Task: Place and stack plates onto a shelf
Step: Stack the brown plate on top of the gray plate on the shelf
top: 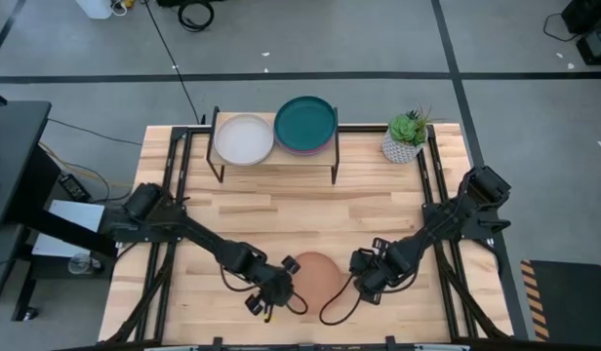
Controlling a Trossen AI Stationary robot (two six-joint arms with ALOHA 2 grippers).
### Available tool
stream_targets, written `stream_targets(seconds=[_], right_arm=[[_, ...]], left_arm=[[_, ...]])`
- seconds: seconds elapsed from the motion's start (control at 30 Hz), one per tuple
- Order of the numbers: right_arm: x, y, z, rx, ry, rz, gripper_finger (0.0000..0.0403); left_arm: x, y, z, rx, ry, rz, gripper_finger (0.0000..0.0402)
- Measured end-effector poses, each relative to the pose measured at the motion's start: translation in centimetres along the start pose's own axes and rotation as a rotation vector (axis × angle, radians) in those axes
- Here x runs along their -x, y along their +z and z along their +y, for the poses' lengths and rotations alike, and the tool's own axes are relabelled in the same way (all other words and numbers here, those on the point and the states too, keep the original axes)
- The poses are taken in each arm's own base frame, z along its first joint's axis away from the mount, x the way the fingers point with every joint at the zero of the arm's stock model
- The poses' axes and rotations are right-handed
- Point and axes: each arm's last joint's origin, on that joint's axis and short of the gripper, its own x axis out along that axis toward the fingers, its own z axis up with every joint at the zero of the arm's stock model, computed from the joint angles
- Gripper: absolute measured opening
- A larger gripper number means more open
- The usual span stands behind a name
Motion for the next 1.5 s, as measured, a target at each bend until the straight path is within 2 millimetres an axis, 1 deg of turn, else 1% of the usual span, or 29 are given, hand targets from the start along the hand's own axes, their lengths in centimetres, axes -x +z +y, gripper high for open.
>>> stream_targets(seconds=[0.17, 0.33, 0.43, 0.6, 0.73, 0.8, 0.87, 0.93, 1.03, 1.13, 1.27, 1.37, 1.43, 1.5], right_arm=[[0.1, -0.6, 0.4, -0.002, -0.011, -0.019, 0.0089], [0.2, -0.7, 0.5, -0.002, -0.019, -0.041, 0.0089], [0.2, -0.7, 0.5, -0.003, -0.023, -0.053, 0.0089], [0.2, -0.7, 0.6, -0.003, -0.019, -0.056, 0.0089], [0.2, -0.6, 0.6, -0.004, -0.018, -0.056, 0.0089], [0.2, -0.6, 0.6, -0.004, -0.018, -0.057, 0.0089], [0.2, -0.7, 0.6, -0.008, -0.019, -0.056, 0.0089], [0.2, -0.8, 0.7, -0.008, -0.019, -0.055, 0.0089], [0.2, -1.0, 0.8, -0.013, -0.025, -0.069, 0.0089], [0.3, -1.2, 0.9, -0.016, -0.034, -0.098, 0.0089], [0.3, -1.1, 1.0, -0.032, -0.043, -0.140, 0.0089], [0.3, -0.9, 1.1, -0.036, -0.030, -0.156, 0.0089], [0.3, -0.8, 1.2, -0.040, -0.017, -0.164, 0.0089], [0.3, -0.7, 1.3, -0.043, -0.007, -0.175, 0.0089]], left_arm=[[-1.0, -0.8, 0.6, 0.002, -0.051, 0.042, 0.0142], [-1.4, -1.3, 0.6, -0.027, -0.059, 0.077, 0.0138], [-1.4, -1.4, 0.6, -0.051, -0.064, 0.085, 0.0107], [-1.2, -1.8, 1.0, -0.045, -0.067, 0.128, 0.0020], [-0.8, -1.8, 1.0, -0.045, -0.072, 0.145, 0.0015], [0.0, -1.3, 0.9, -0.032, -0.084, 0.173, 0.0014], [1.7, -0.3, 0.9, -0.016, -0.086, 0.198, 0.0014], [4.0, 0.9, 1.1, 0.008, -0.068, 0.223, 0.0014], [8.2, 2.0, 1.2, 0.042, -0.023, 0.240, 0.0014], [13.0, 2.4, 1.8, 0.063, 0.110, 0.220, 0.0014], [18.9, 0.8, 3.6, 0.142, 0.323, 0.231, 0.0014], [22.8, -1.1, 5.8, 0.246, 0.427, 0.213, 0.0014], [24.8, -2.6, 7.5, 0.320, 0.484, 0.222, 0.0014], [26.3, -4.3, 9.0, 0.375, 0.531, 0.251, 0.0014]])
